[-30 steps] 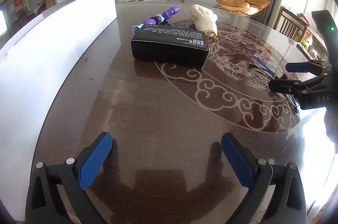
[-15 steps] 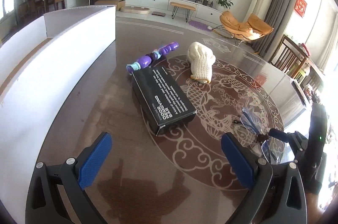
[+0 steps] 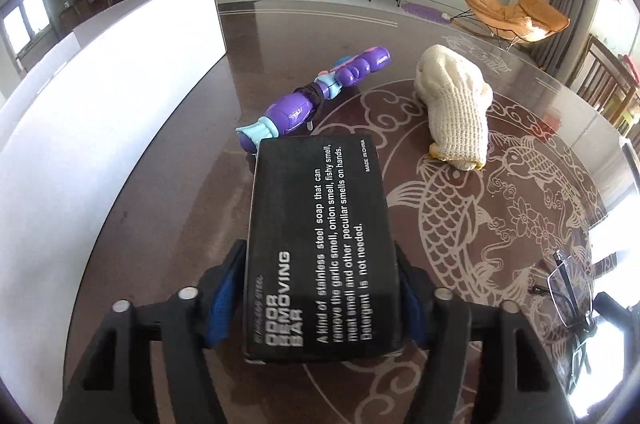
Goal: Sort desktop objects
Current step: 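Grasp the black odor removing bar box with the left gripper while the right gripper holds the glasses, then carry the box and glasses over the cork-floored box and open both grippers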
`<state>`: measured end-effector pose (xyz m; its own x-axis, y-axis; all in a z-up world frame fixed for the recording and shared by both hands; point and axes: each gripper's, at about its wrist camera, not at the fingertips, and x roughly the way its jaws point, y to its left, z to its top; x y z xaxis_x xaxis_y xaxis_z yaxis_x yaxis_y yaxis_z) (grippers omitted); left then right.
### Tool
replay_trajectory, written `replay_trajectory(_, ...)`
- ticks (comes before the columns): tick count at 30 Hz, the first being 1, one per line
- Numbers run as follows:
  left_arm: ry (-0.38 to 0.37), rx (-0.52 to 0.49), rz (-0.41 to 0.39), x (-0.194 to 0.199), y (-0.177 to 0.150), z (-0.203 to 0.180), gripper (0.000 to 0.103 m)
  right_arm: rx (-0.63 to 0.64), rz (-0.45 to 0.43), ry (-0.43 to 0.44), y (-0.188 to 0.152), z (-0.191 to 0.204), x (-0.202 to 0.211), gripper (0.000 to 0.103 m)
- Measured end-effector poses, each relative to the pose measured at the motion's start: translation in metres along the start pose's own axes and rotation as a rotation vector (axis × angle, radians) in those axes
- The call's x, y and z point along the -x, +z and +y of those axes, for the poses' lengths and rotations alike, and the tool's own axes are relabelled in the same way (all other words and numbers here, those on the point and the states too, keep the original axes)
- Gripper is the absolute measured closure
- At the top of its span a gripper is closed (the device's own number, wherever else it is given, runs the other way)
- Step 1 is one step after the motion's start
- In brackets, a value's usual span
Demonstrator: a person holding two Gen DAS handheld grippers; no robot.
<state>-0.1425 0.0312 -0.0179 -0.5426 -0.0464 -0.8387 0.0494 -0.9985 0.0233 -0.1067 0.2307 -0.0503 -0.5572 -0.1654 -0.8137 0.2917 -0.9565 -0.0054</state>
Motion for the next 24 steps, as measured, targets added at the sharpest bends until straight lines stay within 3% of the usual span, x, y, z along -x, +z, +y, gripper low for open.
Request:
replay_trajectory(8,-0.062,-0.084,-0.033,0.044,-0.06,0.032,0.045,-0.027,-0.001,0.051,0.004,-0.007,0.004,0.0)
replay_trajectory(10,-0.067,-0.085,-0.048,0.057,-0.07,0.044,0.045,0.013,0.055,0.046,0.011,-0.006,0.002,0.015)
replay_trajectory(11,-0.076,-0.074,-0.055,0.063,-0.073,0.051,0.045,0.036,0.067,0.038,0.014,-0.003,0.003,0.033)
replay_trajectory(13,-0.107,-0.041,-0.072,0.076,-0.077,0.064,0.045,0.065,0.103,0.039,0.019,0.0,0.003,0.054)
replay_trajectory(14,-0.124,-0.027,-0.084,0.085,-0.077,0.068,0.045,0.072,0.119,0.035,0.021,0.002,0.004,0.073)
replay_trajectory(15,-0.14,-0.016,-0.101,0.094,-0.079,0.073,0.045,0.08,0.135,0.029,0.023,0.004,0.005,0.079)
replay_trajectory(19,-0.196,0.01,-0.187,0.136,-0.07,0.095,0.045,0.107,0.135,0.005,0.03,0.017,0.019,0.081)
replay_trajectory(24,-0.189,0.057,-0.242,0.177,-0.052,0.148,0.045,0.042,0.06,0.092,0.066,0.045,0.055,0.081)
